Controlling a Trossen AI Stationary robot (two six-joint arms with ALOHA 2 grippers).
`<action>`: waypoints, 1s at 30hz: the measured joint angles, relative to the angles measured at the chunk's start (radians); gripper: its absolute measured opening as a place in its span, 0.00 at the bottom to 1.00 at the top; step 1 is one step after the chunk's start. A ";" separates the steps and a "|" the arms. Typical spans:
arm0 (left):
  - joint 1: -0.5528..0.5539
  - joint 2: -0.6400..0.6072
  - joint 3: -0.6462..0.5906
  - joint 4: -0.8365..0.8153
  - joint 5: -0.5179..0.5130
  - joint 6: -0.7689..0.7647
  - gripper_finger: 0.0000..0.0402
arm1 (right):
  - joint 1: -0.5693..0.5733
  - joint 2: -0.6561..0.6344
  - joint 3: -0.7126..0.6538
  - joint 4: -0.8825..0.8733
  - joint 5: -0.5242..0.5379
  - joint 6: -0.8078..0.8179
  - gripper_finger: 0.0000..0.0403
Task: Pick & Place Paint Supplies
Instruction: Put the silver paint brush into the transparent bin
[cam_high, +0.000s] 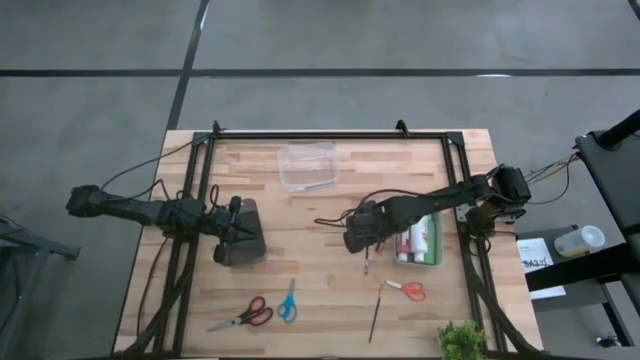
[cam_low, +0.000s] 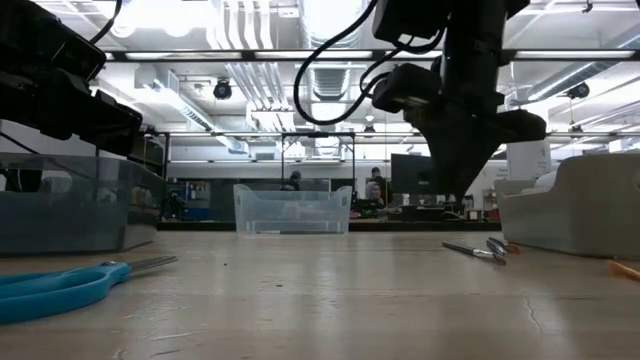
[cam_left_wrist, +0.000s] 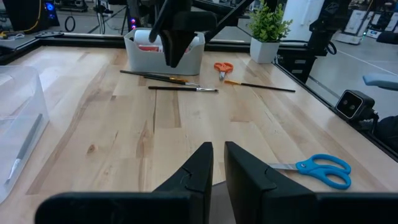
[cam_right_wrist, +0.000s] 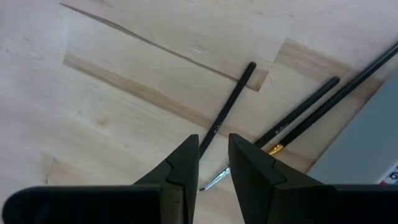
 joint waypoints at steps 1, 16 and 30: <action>0.000 0.000 0.000 0.000 0.000 0.000 0.13 | -0.003 0.000 0.000 -0.001 -0.006 -0.003 0.21; 0.000 0.000 0.000 0.000 0.000 0.000 0.13 | -0.104 0.000 -0.001 0.002 -0.078 -0.105 0.29; 0.000 0.000 0.000 0.000 0.000 0.000 0.13 | -0.112 0.020 -0.021 0.041 -0.091 -0.179 0.37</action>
